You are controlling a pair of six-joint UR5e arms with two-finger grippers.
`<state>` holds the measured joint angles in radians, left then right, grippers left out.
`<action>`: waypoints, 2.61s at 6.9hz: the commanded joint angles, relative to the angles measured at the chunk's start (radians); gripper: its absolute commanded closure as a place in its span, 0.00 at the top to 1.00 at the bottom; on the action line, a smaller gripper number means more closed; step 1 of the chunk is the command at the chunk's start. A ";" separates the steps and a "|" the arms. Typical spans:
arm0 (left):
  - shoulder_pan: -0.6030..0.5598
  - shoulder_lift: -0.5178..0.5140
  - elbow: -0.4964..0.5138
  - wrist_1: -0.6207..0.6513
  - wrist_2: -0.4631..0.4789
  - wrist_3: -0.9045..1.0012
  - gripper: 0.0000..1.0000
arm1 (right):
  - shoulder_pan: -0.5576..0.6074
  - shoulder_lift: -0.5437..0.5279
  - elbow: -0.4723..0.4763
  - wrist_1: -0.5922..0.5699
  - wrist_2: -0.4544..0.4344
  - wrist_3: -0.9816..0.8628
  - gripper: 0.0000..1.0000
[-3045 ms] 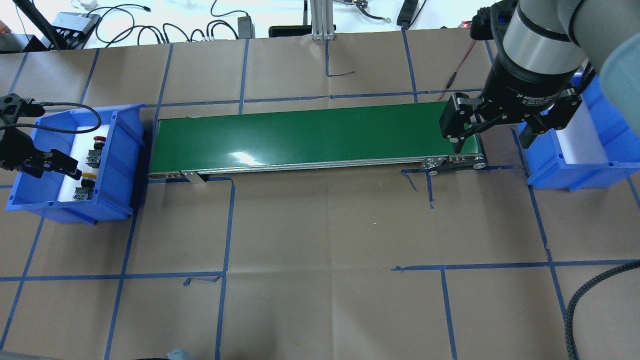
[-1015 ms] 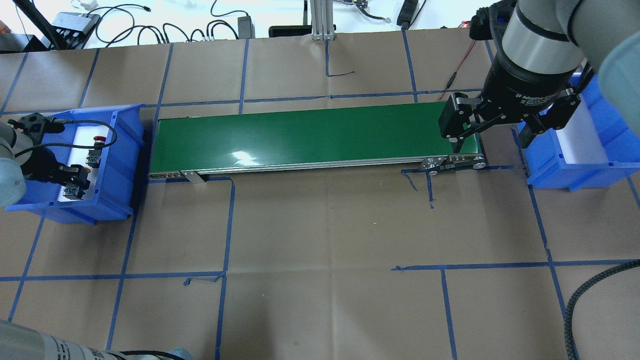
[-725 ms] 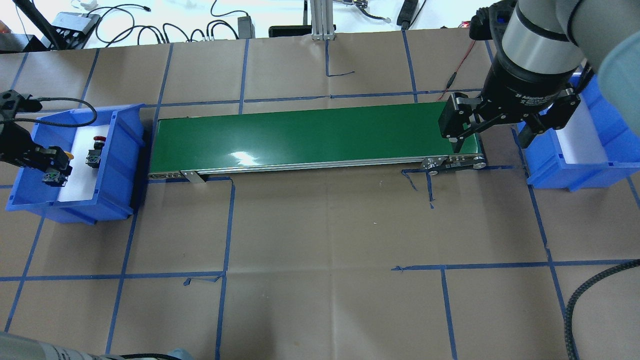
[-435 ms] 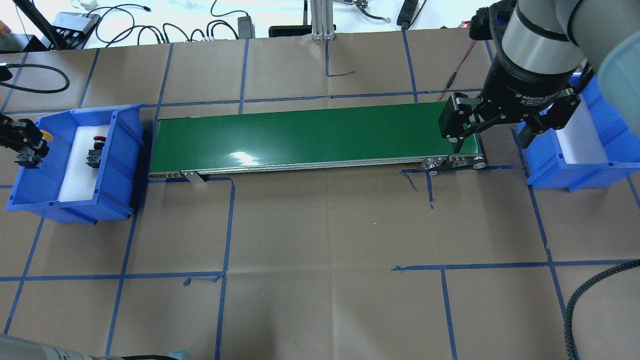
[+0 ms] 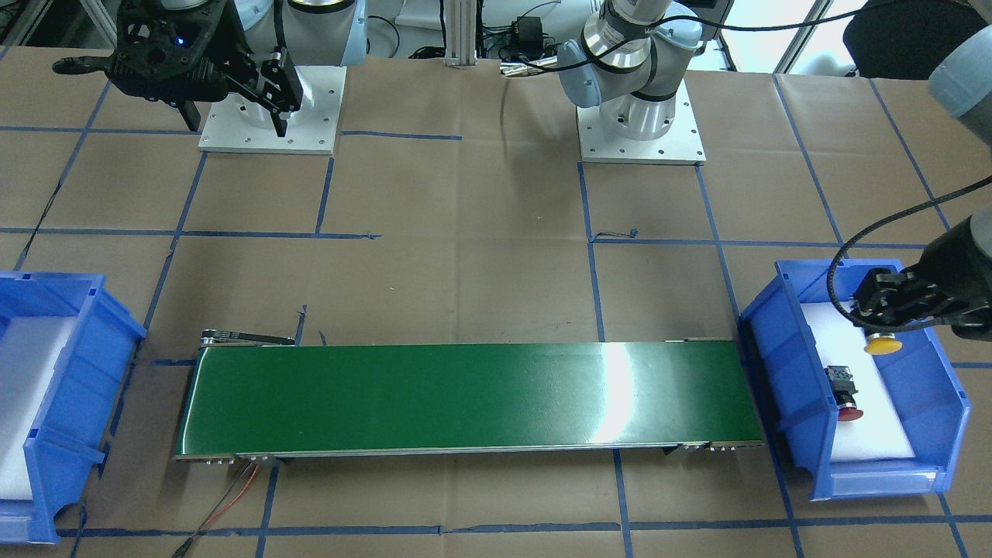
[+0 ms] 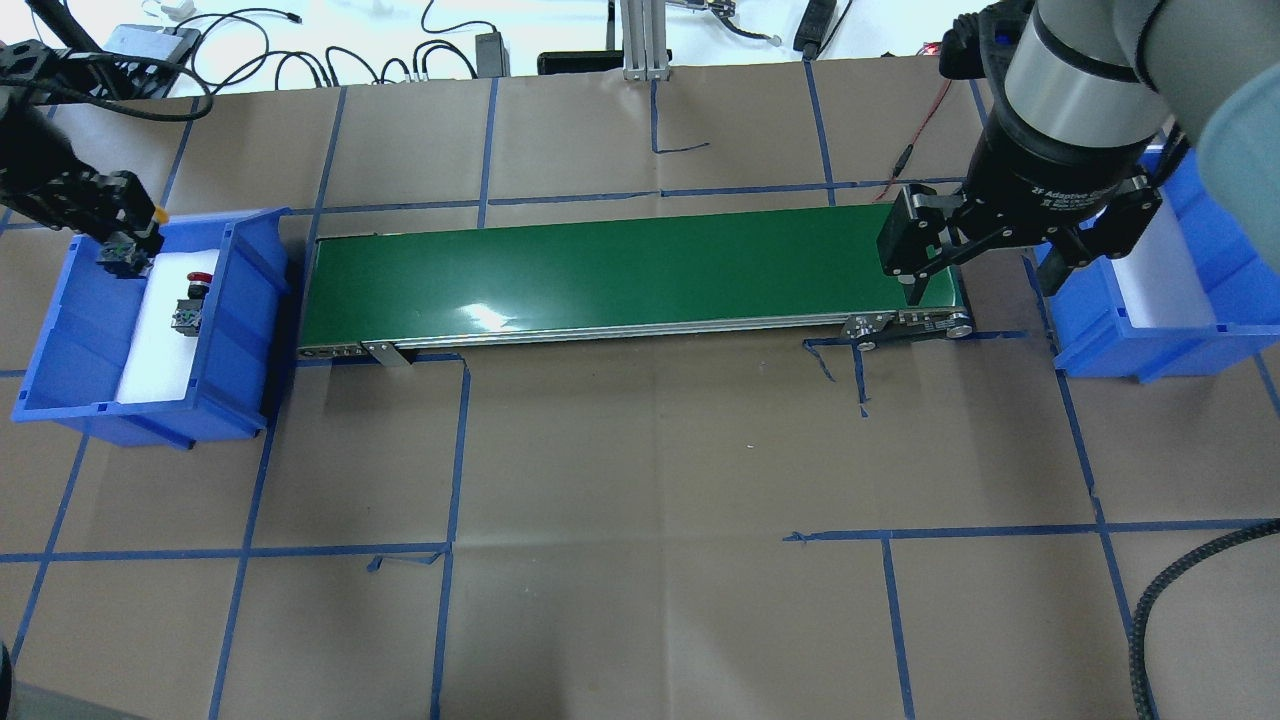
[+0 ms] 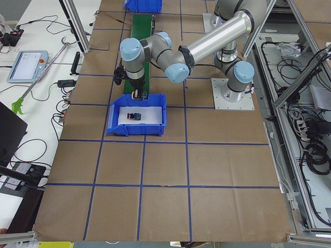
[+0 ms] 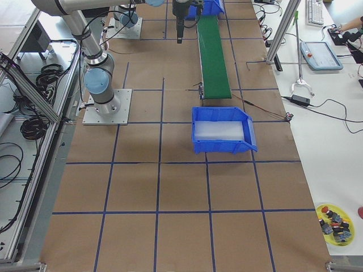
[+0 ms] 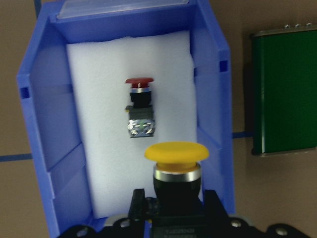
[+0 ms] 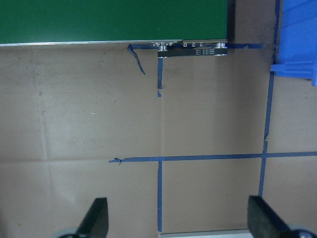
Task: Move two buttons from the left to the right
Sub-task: 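Carry the yellow button to the conveyor and release it, then return the left gripper to the bin above the red button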
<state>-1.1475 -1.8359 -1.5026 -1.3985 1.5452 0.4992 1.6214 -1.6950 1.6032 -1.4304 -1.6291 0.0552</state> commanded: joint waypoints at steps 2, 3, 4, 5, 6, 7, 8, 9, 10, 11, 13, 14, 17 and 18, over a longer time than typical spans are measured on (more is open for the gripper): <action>-0.246 -0.009 -0.083 0.094 0.003 -0.304 0.05 | 0.000 0.000 0.001 0.001 0.000 0.000 1.00; -0.265 -0.017 -0.138 0.180 0.003 -0.330 0.06 | 0.000 0.000 0.001 -0.001 0.000 0.000 1.00; -0.268 -0.043 -0.210 0.308 0.003 -0.332 0.06 | 0.000 0.000 0.001 -0.001 0.000 0.000 1.00; -0.270 -0.069 -0.264 0.413 0.016 -0.335 0.08 | 0.000 0.000 0.001 -0.001 0.000 0.000 1.00; -0.273 -0.086 -0.284 0.444 0.066 -0.340 0.08 | 0.000 0.000 0.001 -0.001 0.000 0.000 1.00; -0.285 -0.086 -0.286 0.444 0.067 -0.359 0.09 | 0.000 0.000 0.001 -0.001 -0.002 0.000 1.00; -0.290 -0.085 -0.283 0.444 0.061 -0.379 0.61 | 0.000 0.000 0.001 -0.001 0.000 0.000 1.00; -0.291 -0.083 -0.280 0.444 0.053 -0.405 1.00 | 0.000 0.000 0.001 -0.001 0.000 0.000 1.00; -0.291 -0.076 -0.262 0.443 0.052 -0.406 1.00 | 0.000 0.000 0.001 -0.001 -0.002 0.000 1.00; -0.293 -0.066 -0.239 0.432 0.052 -0.406 1.00 | 0.000 0.000 0.001 -0.001 0.000 0.000 1.00; -0.296 -0.017 -0.153 0.310 0.050 -0.403 1.00 | 0.000 0.000 0.001 -0.001 0.000 0.000 1.00; -0.296 0.033 -0.109 0.211 0.052 -0.400 1.00 | 0.000 0.000 0.001 -0.001 0.000 0.000 1.00; -0.255 0.079 -0.057 0.110 0.055 -0.320 1.00 | 0.000 0.000 0.001 -0.001 0.000 0.000 1.00; -0.198 0.075 -0.057 0.110 0.052 -0.280 1.00 | 0.000 0.000 0.001 -0.001 0.000 0.000 1.00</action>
<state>-1.3975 -1.7598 -1.5639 -1.2829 1.5982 0.1686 1.6214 -1.6951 1.6045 -1.4312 -1.6291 0.0553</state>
